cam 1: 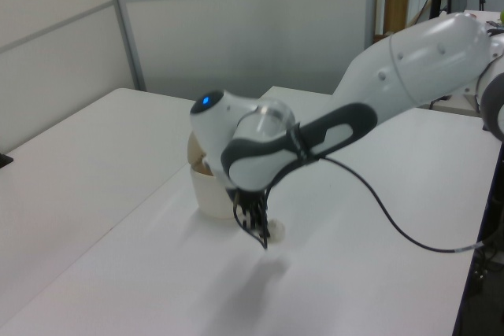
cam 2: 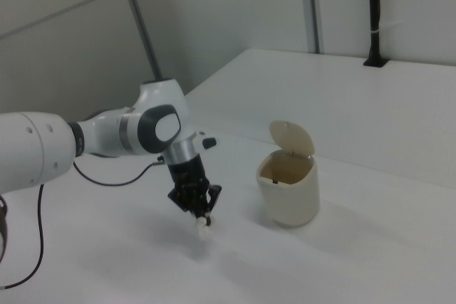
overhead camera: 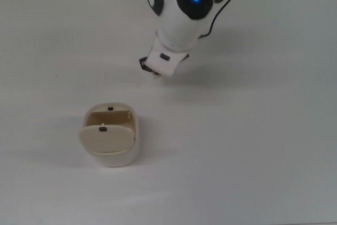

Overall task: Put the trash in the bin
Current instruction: 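Carry the paper ball over the open cream bin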

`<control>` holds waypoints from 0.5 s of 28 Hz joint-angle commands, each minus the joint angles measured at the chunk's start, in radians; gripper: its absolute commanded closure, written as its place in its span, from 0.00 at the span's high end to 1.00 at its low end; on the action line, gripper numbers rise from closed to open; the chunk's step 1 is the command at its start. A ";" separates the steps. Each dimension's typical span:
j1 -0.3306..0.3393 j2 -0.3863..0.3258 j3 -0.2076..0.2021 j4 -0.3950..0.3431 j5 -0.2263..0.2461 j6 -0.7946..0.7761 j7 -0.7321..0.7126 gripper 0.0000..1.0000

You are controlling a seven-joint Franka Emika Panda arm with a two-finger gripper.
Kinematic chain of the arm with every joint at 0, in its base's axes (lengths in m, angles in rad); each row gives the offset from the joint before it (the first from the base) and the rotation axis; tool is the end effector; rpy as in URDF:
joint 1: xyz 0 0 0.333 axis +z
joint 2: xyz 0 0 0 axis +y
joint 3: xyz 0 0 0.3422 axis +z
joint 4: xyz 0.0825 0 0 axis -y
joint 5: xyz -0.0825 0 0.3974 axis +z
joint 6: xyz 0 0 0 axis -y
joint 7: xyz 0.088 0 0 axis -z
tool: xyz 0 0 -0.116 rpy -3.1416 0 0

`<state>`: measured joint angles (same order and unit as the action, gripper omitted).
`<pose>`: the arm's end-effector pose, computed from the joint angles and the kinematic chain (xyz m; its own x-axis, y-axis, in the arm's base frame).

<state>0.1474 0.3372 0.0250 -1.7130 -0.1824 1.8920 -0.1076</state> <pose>0.6441 0.0956 0.3913 0.9284 0.3268 -0.1771 0.3517 -0.9264 0.1346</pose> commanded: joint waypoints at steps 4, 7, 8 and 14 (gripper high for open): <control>-0.057 -0.121 -0.026 0.021 0.003 -0.002 0.092 0.00; -0.089 -0.125 -0.026 0.071 0.047 0.005 0.103 0.00; -0.095 -0.122 -0.026 0.087 0.064 0.009 0.106 0.00; -0.143 -0.109 -0.026 0.135 0.121 0.102 0.115 0.00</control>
<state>0.0280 0.2129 -0.0017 -1.6062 -0.1039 1.9075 -0.0177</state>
